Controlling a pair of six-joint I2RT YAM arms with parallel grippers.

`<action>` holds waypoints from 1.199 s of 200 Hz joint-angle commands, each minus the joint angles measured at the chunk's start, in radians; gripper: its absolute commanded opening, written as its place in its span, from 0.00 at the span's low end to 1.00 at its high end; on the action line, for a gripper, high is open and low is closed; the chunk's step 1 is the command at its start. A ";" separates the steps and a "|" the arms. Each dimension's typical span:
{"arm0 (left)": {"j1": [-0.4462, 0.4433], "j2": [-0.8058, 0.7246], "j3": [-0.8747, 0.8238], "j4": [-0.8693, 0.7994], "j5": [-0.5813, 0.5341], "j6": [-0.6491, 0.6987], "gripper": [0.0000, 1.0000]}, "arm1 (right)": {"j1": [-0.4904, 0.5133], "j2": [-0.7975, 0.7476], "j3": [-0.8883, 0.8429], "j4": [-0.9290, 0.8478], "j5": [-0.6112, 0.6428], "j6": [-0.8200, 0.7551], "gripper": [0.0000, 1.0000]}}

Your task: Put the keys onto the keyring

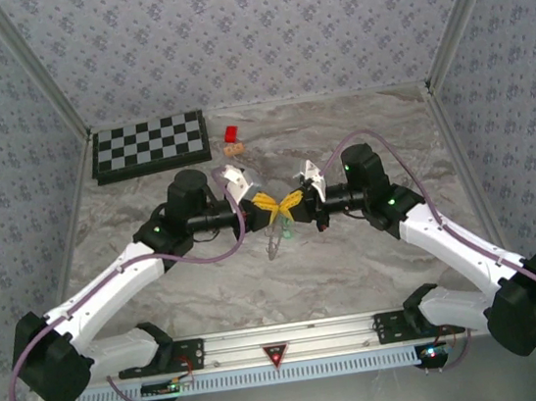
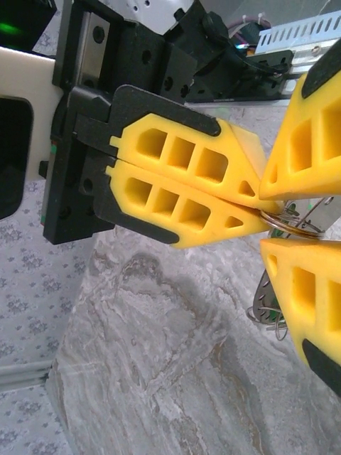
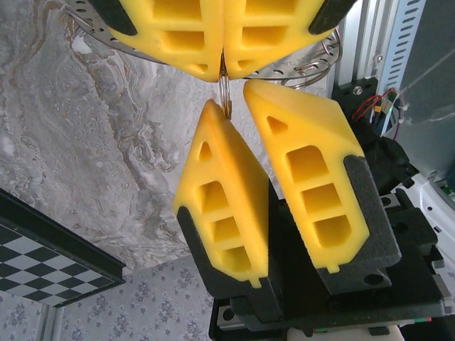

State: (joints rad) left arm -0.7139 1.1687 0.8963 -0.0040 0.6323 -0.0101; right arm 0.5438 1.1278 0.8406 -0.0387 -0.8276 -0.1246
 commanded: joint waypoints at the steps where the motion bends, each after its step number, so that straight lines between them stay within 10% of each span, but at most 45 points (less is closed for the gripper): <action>1: -0.003 0.022 0.042 -0.028 0.051 0.015 0.21 | 0.000 -0.009 0.032 0.014 -0.016 -0.009 0.00; 47: -0.004 0.009 0.035 -0.009 0.044 0.011 0.00 | -0.001 -0.014 0.024 0.022 -0.013 -0.006 0.00; 128: -0.004 -0.054 -0.024 0.126 -0.014 -0.042 0.00 | -0.007 -0.106 -0.086 0.173 0.171 0.055 0.25; 240: -0.025 -0.119 -0.112 0.384 -0.144 -0.140 0.00 | 0.118 -0.120 -0.116 0.250 0.355 0.023 0.36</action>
State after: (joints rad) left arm -0.7250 1.0668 0.7769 0.2554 0.5209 -0.1196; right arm 0.6334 1.0004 0.7094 0.1864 -0.5285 -0.0738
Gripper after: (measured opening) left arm 0.060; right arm 0.345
